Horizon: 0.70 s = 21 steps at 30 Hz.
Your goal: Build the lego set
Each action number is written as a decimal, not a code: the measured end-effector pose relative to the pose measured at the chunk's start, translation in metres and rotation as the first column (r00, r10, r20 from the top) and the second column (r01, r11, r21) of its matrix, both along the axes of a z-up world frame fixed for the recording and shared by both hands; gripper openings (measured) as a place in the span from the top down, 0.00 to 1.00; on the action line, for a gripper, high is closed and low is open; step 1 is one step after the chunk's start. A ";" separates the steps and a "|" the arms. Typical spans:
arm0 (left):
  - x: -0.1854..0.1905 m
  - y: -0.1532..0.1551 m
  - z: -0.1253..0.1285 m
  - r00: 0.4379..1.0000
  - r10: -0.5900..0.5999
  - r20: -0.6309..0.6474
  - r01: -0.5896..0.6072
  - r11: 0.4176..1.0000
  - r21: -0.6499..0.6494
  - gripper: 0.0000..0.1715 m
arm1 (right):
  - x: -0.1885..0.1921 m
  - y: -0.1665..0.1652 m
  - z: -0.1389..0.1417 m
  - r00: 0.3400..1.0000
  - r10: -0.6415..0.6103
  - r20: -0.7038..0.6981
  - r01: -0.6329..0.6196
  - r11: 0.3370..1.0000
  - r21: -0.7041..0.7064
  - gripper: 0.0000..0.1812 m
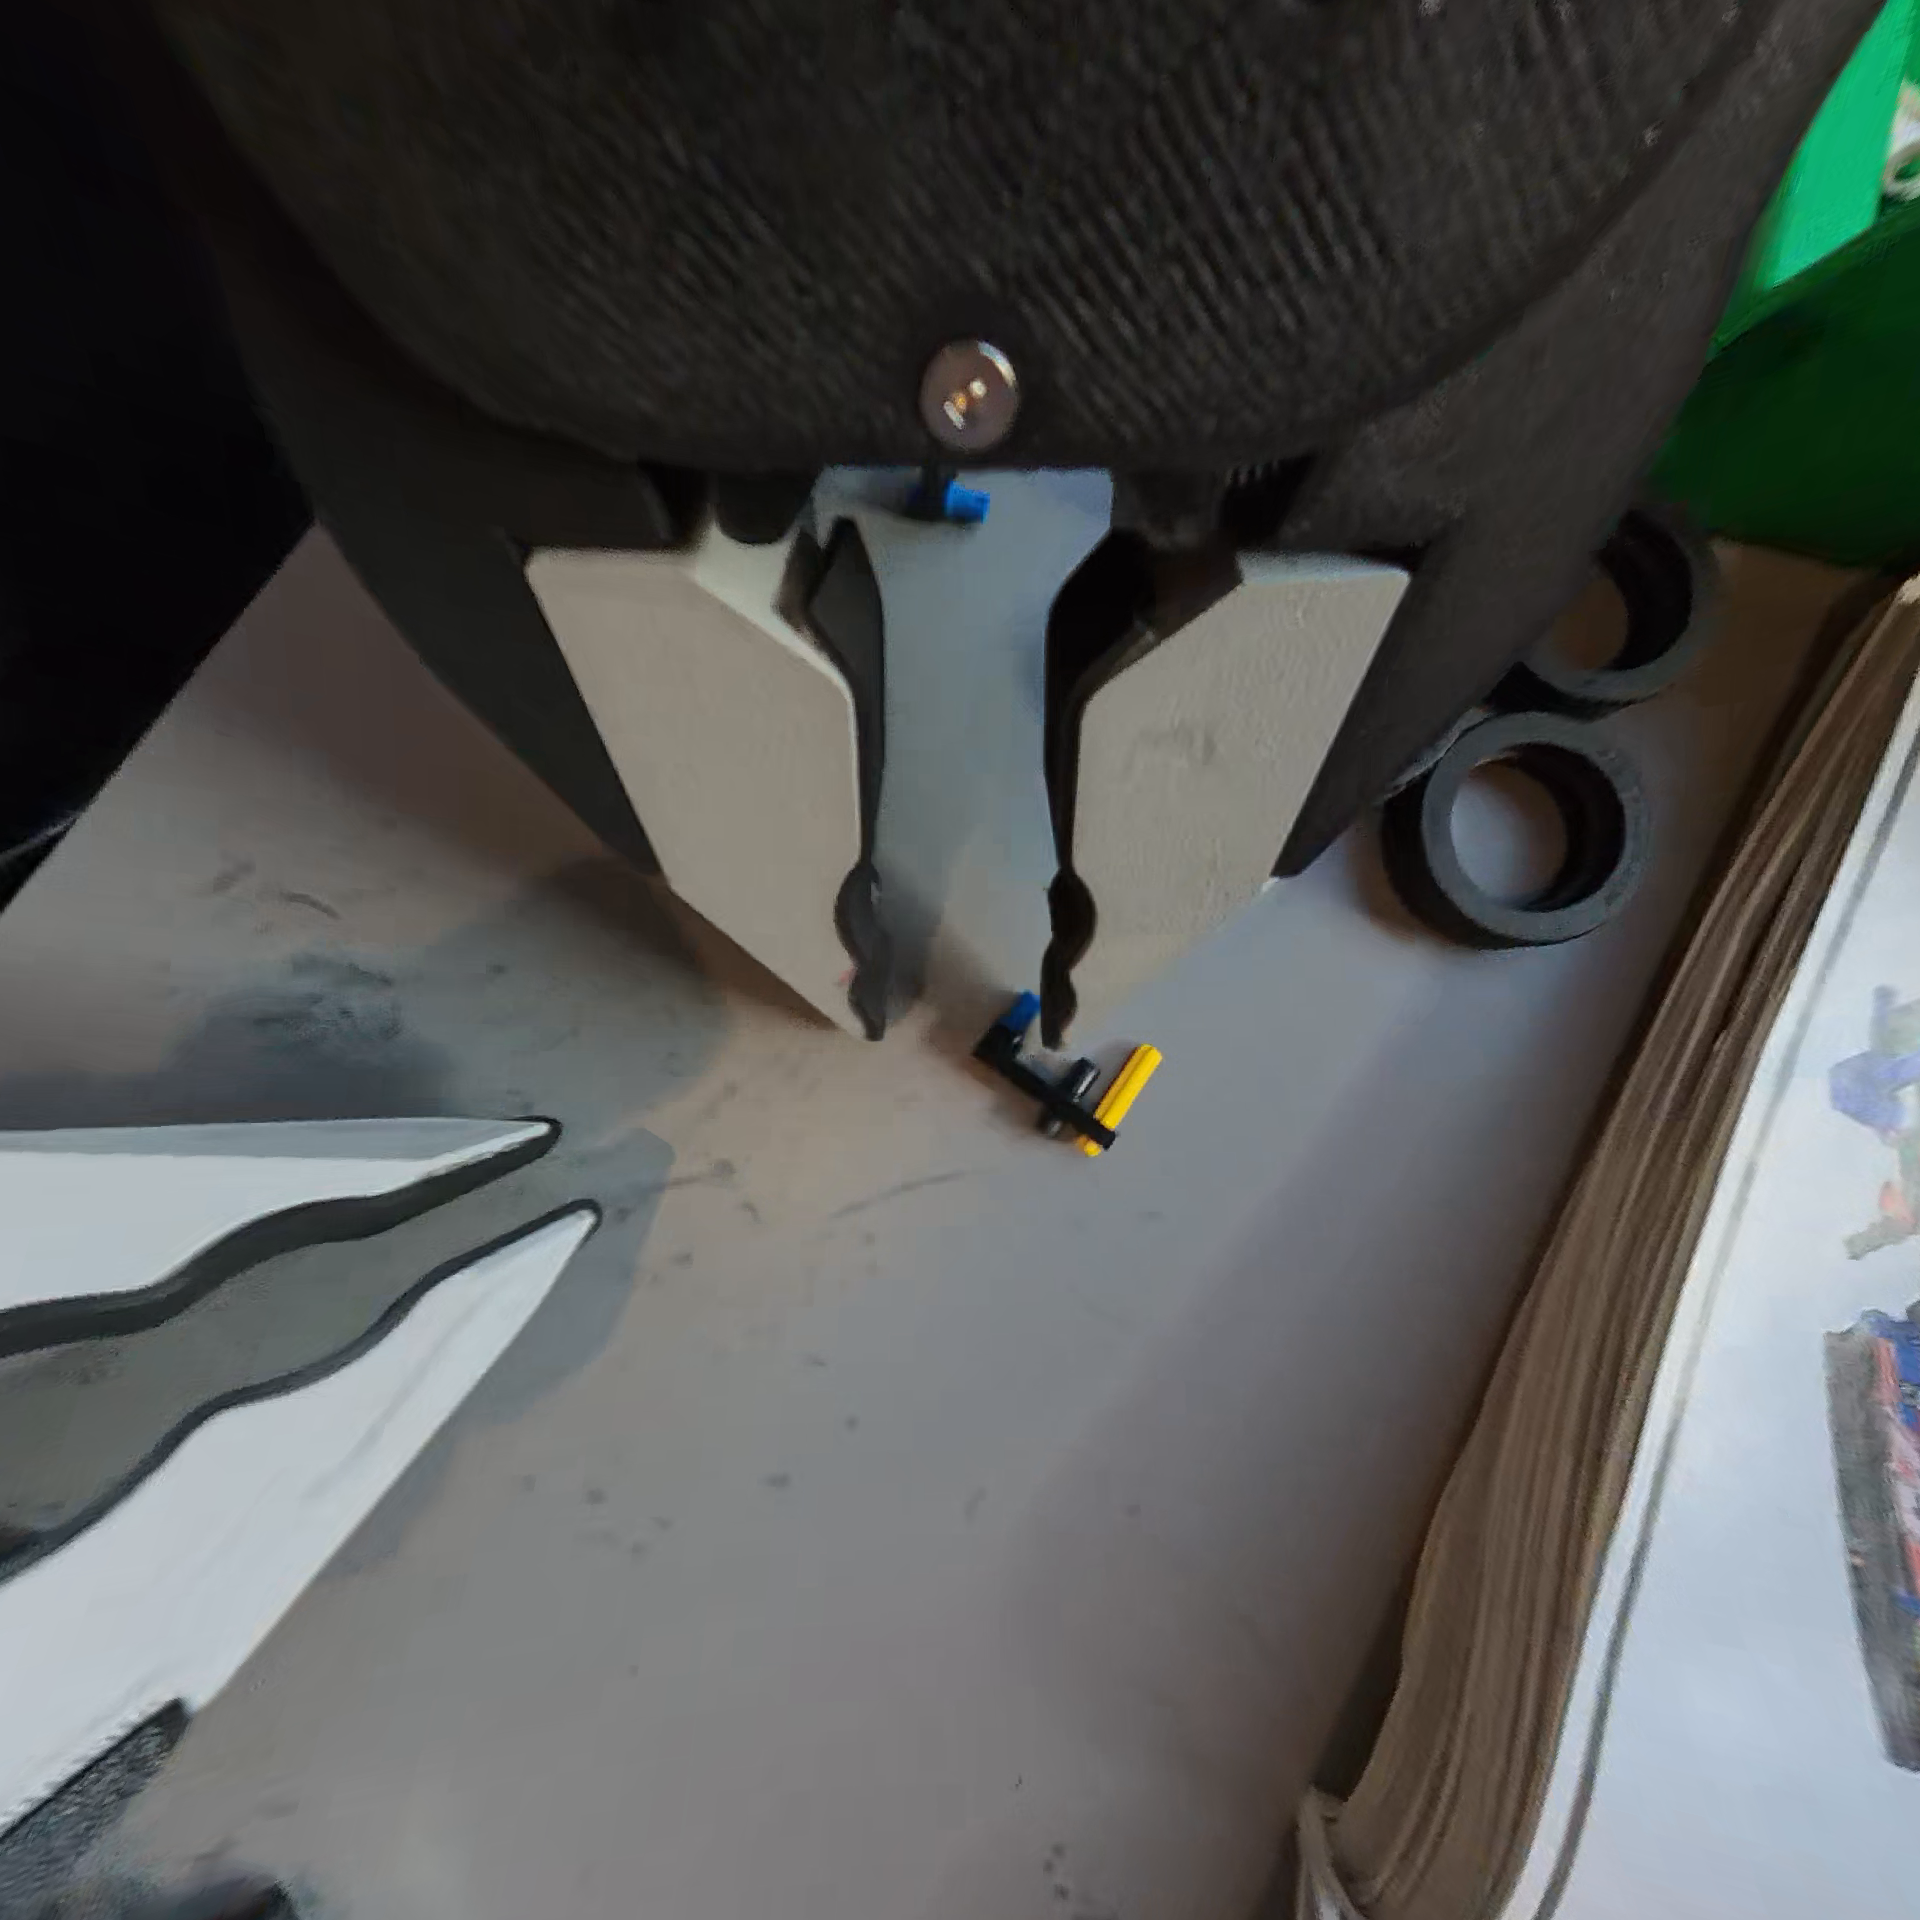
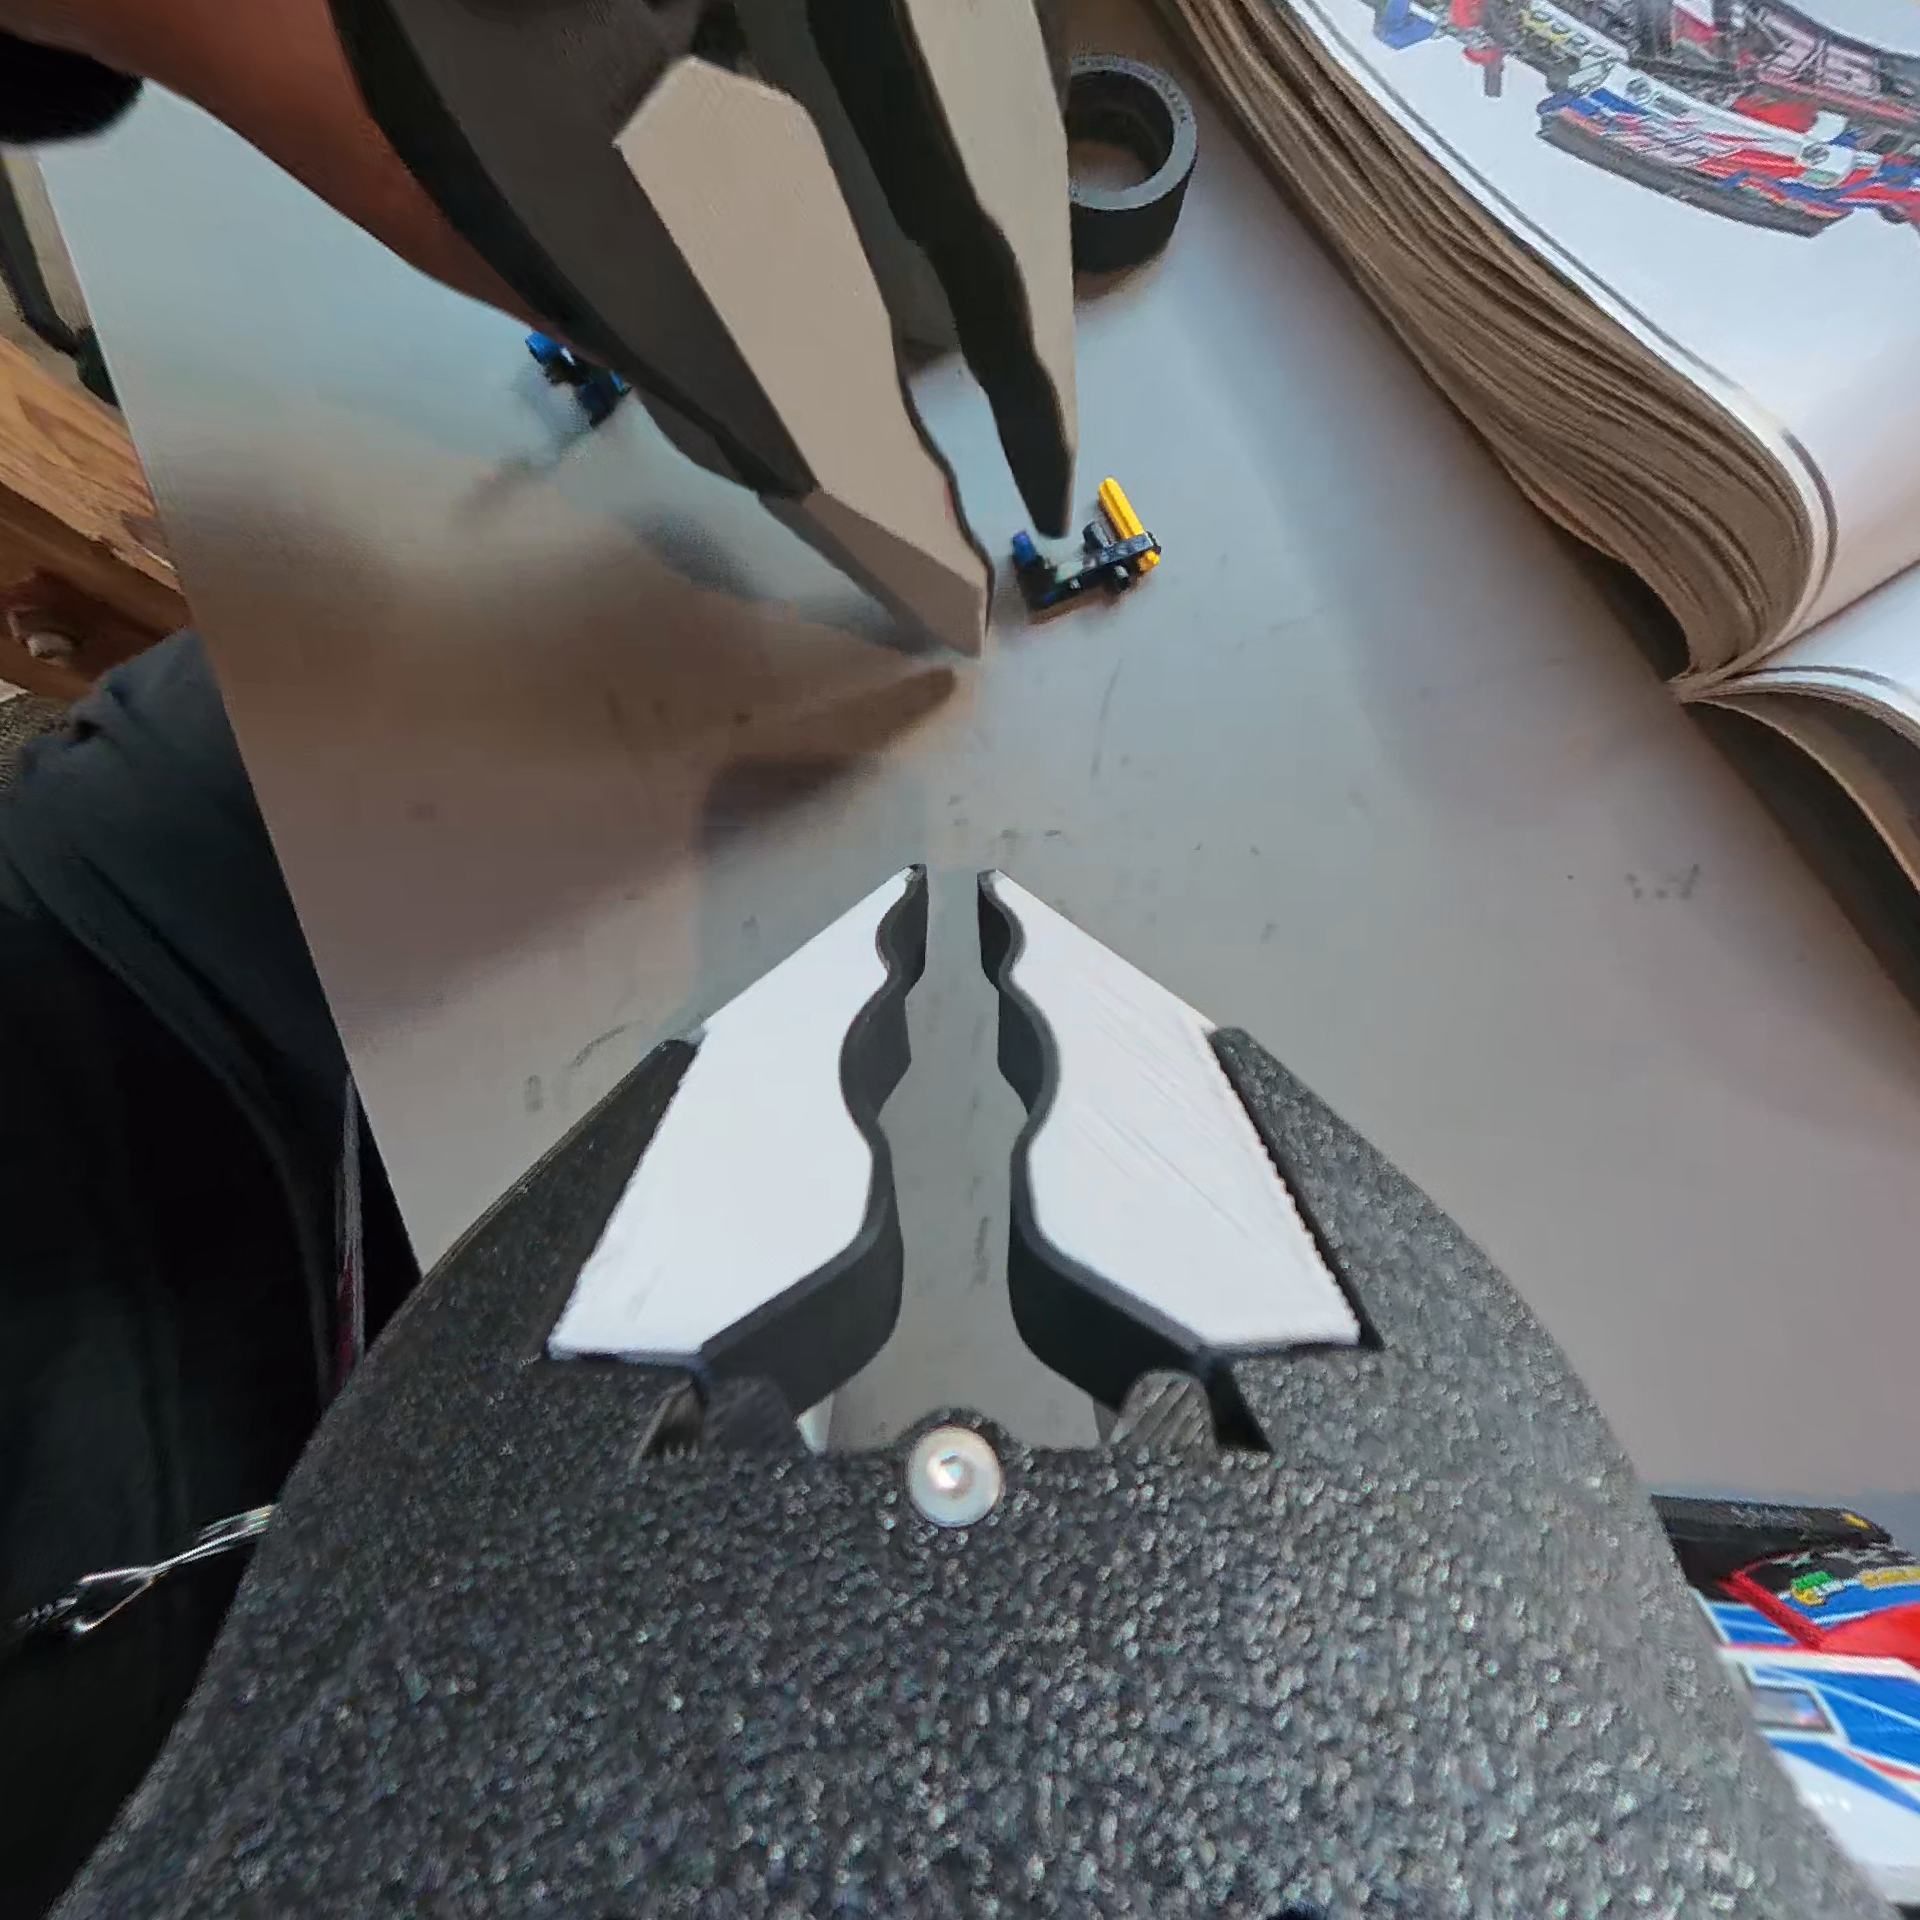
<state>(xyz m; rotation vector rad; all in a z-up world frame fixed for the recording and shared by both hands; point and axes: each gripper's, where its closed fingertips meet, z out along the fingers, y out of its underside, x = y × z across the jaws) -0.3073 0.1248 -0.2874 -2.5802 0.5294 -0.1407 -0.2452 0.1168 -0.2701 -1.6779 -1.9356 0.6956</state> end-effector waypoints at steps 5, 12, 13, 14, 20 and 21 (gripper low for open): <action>-0.004 0.012 -0.002 0.996 0.029 -0.080 -0.026 0.999 0.037 0.85 | 0.006 0.008 0.002 1.000 -0.018 -0.023 0.017 1.000 -0.018 0.95; 0.001 0.018 -0.003 0.994 -0.085 -0.062 0.088 0.995 0.042 0.95 | 0.004 0.012 0.010 0.998 -0.016 -0.061 0.014 1.000 -0.021 0.95; 0.005 0.012 -0.003 0.987 -0.151 -0.053 0.153 0.988 0.033 0.96 | 0.005 0.013 0.012 0.998 -0.008 -0.064 0.007 1.000 -0.018 0.95; 0.007 0.005 -0.003 0.978 -0.201 -0.054 0.202 0.979 0.015 0.96 | 0.004 0.014 0.015 0.997 0.012 -0.071 -0.012 1.000 -0.008 0.95; 0.033 -0.053 -0.003 0.760 -0.628 -0.165 0.633 0.774 -0.025 0.96 | -0.001 -0.014 0.002 0.943 0.332 0.002 -0.329 0.932 0.151 0.92; 0.034 -0.054 -0.002 0.743 -0.644 -0.184 0.652 0.758 -0.020 0.96 | -0.007 -0.019 -0.001 0.937 0.350 0.010 -0.347 0.923 0.169 0.90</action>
